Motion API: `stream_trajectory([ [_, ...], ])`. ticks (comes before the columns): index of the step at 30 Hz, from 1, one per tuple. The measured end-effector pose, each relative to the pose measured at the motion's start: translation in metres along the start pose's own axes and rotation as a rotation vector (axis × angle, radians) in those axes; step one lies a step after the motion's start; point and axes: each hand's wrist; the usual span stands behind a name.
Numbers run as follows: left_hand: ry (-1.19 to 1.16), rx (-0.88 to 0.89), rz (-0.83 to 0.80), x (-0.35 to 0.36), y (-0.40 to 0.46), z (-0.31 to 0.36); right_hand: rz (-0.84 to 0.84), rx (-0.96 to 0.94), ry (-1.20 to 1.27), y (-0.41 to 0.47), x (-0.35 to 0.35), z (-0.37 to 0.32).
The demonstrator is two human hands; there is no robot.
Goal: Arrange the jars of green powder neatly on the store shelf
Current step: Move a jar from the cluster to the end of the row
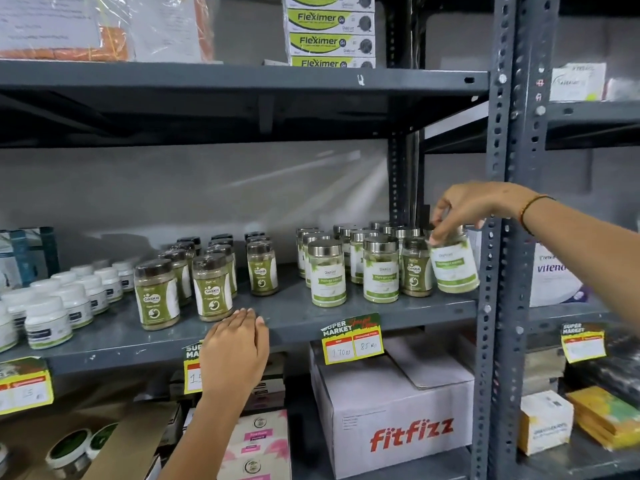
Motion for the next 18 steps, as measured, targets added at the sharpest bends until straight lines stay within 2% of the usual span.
stream_trajectory([
  [8, -0.007, 0.003, -0.006, -0.002, -0.001, 0.000, -0.070, 0.151, -0.047, 0.023, 0.014, 0.002],
  [18, -0.007, -0.009, -0.034, -0.002, -0.001, 0.000, -0.091, 0.193, -0.072, 0.032, 0.022, 0.004],
])
Point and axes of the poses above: each hand's wrist, its own y-axis towards the middle knuckle, its own x-axis out of the palm, z = x × y, and after that the axes turned 15 degrees about x, right-handed
